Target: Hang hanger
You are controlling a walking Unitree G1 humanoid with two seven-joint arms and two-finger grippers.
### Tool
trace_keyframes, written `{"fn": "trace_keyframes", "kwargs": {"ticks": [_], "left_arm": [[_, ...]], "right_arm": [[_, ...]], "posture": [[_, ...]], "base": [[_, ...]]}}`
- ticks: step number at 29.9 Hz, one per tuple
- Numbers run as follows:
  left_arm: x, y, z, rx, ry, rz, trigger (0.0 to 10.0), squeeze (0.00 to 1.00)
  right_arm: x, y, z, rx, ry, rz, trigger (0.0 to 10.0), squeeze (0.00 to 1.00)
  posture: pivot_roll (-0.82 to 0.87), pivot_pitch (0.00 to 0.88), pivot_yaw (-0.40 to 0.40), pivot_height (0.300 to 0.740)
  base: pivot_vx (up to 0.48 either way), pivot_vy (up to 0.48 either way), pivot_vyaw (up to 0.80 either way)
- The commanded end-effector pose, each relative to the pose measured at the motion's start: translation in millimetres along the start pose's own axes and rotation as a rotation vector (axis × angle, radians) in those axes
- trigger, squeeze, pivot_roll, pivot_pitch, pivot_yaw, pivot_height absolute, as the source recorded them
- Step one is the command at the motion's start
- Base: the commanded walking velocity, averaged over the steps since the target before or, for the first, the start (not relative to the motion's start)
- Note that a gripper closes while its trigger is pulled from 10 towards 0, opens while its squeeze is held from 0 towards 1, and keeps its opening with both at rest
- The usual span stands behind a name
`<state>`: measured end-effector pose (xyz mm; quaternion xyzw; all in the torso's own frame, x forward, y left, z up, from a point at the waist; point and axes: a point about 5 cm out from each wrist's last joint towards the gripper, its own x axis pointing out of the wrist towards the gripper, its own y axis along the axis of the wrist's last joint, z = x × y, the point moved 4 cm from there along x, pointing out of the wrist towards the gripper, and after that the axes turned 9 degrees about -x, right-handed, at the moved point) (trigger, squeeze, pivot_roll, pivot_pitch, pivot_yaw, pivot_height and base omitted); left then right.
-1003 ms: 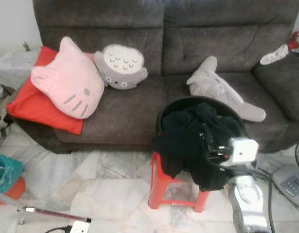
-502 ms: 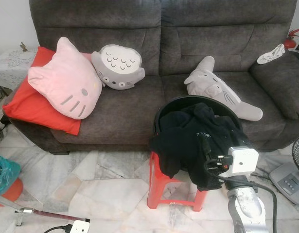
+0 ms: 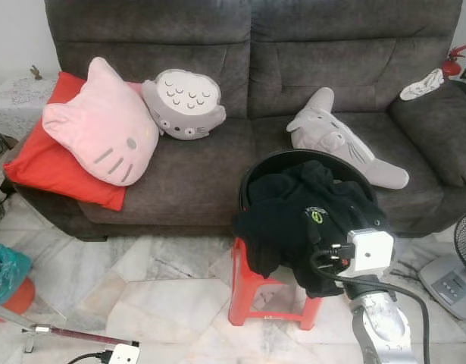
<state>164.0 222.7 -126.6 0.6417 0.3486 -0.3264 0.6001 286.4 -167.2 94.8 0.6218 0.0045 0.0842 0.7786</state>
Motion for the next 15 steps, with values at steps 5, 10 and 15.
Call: {"fn": "trace_keyframes", "kwargs": {"ticks": [5,10,15], "left_arm": [[-1.4,-4.8,-2.9,0.013,0.006,-0.010,10.0,0.00],[-1.4,-4.6,-2.6,0.014,0.005,-0.010,10.0,0.00],[-1.3,-4.3,-2.4,0.016,0.003,-0.009,10.0,0.00]], "right_arm": [[-1.5,1.9,0.1,-0.001,0.003,-0.003,10.0,0.00],[-2.6,1.8,-1.1,-0.006,0.015,-0.008,10.0,0.00],[-2.7,-0.6,-1.6,-0.001,0.020,-0.021,10.0,0.00]], "posture": [[-0.09,0.043,0.028,0.740],[-0.09,0.042,0.028,0.740],[-0.09,0.042,0.028,0.740]], "base": [[0.000,-0.289,0.00],[0.000,-0.291,0.00],[0.000,-0.295,0.00]]}}
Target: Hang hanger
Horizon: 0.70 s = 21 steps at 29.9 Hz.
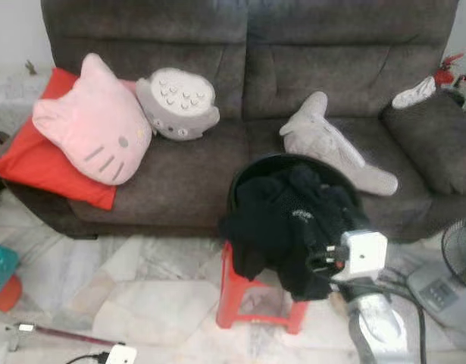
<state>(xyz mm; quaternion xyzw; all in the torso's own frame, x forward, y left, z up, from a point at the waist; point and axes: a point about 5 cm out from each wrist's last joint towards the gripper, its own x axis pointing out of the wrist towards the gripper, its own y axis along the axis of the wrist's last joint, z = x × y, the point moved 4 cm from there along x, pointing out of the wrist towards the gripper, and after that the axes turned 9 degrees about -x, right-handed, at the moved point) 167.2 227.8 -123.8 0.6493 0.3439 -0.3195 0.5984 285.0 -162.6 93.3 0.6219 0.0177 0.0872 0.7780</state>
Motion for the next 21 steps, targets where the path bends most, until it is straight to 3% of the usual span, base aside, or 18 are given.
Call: {"fn": "trace_keyframes", "kwargs": {"ticks": [1,17,20,21], "left_arm": [[-1.2,-8,2.9,0.006,-0.006,-0.027,10.0,0.00],[-1.2,-8,2.4,0.010,-0.006,-0.027,10.0,0.00],[-1.3,-8,2.2,0.002,-0.003,-0.026,10.0,0.00],[-1.3,-8,2.3,0.002,-0.004,-0.026,10.0,0.00]], "right_arm": [[-2.1,0,2.9,-0.002,-0.003,-0.008,10.0,0.00],[-7.7,-2,-0.4,0.008,0.018,-0.017,10.0,0.00],[-11.3,-5,-1.4,0.024,0.033,-0.026,10.0,0.00],[-16.6,-10,-7.4,0.080,0.079,-0.050,10.0,0.00]], "posture": [[-0.09,0.041,0.029,0.740],[-0.09,0.043,0.030,0.740],[-0.10,0.045,0.031,0.740],[-0.10,0.045,0.032,0.740]], "base": [[0.000,-0.292,0.00],[0.000,-0.287,0.00],[0.000,0.000,0.00],[0.000,0.000,0.00]]}}
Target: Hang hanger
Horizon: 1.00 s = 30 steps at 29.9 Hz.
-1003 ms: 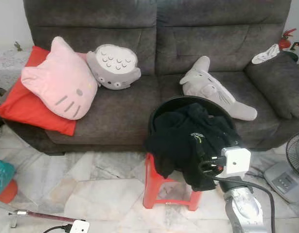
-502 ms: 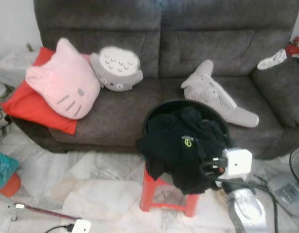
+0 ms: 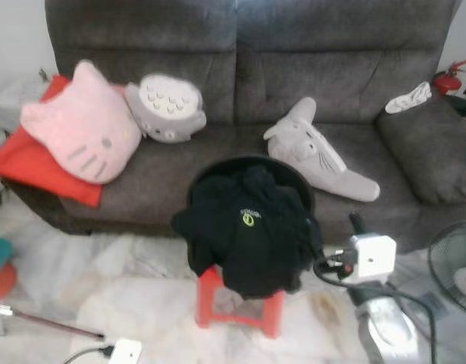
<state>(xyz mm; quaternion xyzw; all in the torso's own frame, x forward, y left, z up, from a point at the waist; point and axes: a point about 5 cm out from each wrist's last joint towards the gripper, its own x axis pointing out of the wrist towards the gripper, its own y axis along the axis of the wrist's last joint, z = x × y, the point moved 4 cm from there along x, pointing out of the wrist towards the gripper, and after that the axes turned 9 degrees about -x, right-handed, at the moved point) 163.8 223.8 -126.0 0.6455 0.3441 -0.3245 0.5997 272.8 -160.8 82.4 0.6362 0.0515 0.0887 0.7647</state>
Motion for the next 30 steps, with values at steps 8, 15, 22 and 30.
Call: {"fn": "trace_keyframes", "kwargs": {"ticks": [8,15,22,30], "left_arm": [[-0.9,-4,-1.9,0.006,0.005,-0.017,10.0,0.00],[-0.9,-4,-2.6,0.008,0.005,-0.017,10.0,0.00],[-0.7,-3,-3.1,0.009,0.009,-0.014,10.0,0.00],[-0.4,-2,-3.1,0.008,0.010,-0.014,10.0,0.00]], "right_arm": [[-21.4,-35,-8.1,0.388,0.029,-0.127,10.0,0.00],[-35.1,-65,-17.6,0.590,0.035,-0.226,10.0,0.00],[-41.9,-91,-25.0,0.769,0.021,-0.305,10.0,0.00],[-52.6,-127,-27.1,0.788,-0.051,-0.442,10.0,0.00]], "posture": [[-0.10,0.042,0.033,0.740],[-0.10,0.041,0.038,0.740],[-0.10,0.040,0.038,0.740],[-0.10,0.050,0.040,0.740]], "base": [[0.000,0.000,0.00],[0.000,0.000,0.00],[0.000,0.000,0.00],[0.000,0.000,0.00]]}}
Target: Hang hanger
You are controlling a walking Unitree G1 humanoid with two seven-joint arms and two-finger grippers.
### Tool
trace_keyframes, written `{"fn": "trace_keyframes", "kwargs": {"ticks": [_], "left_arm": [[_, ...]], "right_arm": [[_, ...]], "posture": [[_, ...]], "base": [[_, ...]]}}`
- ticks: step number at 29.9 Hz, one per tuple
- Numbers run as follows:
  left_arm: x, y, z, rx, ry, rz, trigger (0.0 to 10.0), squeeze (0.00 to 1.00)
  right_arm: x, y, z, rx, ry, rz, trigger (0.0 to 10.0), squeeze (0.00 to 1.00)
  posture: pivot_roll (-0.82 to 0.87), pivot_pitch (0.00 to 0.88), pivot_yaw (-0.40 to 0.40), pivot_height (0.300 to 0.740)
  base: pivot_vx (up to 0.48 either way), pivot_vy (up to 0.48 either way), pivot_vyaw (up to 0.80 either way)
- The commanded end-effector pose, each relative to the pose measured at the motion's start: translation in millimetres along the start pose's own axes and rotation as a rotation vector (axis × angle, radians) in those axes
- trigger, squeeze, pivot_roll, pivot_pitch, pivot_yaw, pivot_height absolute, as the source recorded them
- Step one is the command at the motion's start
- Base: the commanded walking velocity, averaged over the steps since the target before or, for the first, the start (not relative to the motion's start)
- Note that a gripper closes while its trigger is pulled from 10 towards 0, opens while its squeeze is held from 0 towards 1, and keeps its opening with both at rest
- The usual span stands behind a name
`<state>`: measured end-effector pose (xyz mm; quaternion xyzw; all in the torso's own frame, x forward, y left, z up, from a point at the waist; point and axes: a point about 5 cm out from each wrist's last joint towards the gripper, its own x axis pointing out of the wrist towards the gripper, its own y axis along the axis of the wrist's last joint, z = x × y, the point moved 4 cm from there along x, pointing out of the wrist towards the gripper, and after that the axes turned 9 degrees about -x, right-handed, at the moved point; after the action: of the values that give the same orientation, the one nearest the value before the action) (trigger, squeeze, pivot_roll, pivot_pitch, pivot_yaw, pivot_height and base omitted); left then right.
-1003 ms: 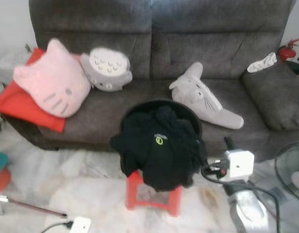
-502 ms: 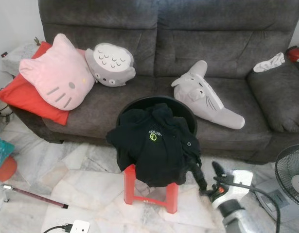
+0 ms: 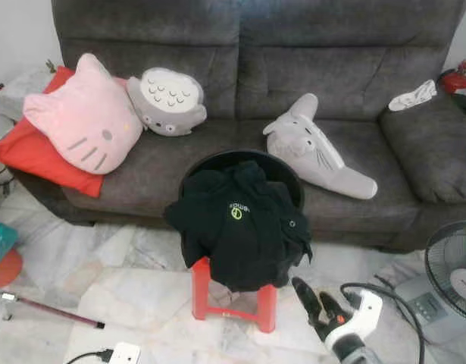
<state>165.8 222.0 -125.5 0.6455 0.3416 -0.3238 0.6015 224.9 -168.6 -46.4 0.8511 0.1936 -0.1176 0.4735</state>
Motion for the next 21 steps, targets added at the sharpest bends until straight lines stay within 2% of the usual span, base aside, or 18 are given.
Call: {"fn": "trace_keyframes", "kwargs": {"ticks": [1,8,12,14,21], "left_arm": [[-1.0,-4,-4.8,0.008,0.013,-0.019,10.0,0.00],[-0.6,-2,-4.8,0.007,0.014,-0.016,10.0,0.00],[-0.8,-3,-4.9,0.014,0.014,-0.022,10.0,0.00],[-0.8,-4,-4.8,0.015,0.014,-0.022,10.0,0.00],[-1.8,-7,-6.4,0.027,0.025,-0.028,10.0,0.00]], "right_arm": [[1.6,-5,0.7,0.047,0.017,-0.012,10.0,0.00],[6.0,-13,22.7,0.078,-0.077,-0.050,10.0,0.00],[10.8,-12,33.1,0.183,-0.127,-0.029,10.0,0.00],[10.8,-12,34.3,0.212,-0.126,-0.025,10.0,0.00],[12.3,-14,25.9,0.276,-0.011,-0.014,10.0,0.00]], "posture": [[-0.10,0.052,0.040,0.740],[-0.09,0.057,0.046,0.740],[-0.08,0.021,0.055,0.740],[-0.08,0.009,0.057,0.740],[-0.06,0.000,0.064,0.740]], "base": [[0.000,0.000,0.00],[0.000,0.000,0.00],[0.000,0.000,0.00],[0.000,0.000,0.00],[0.000,0.000,0.00]]}}
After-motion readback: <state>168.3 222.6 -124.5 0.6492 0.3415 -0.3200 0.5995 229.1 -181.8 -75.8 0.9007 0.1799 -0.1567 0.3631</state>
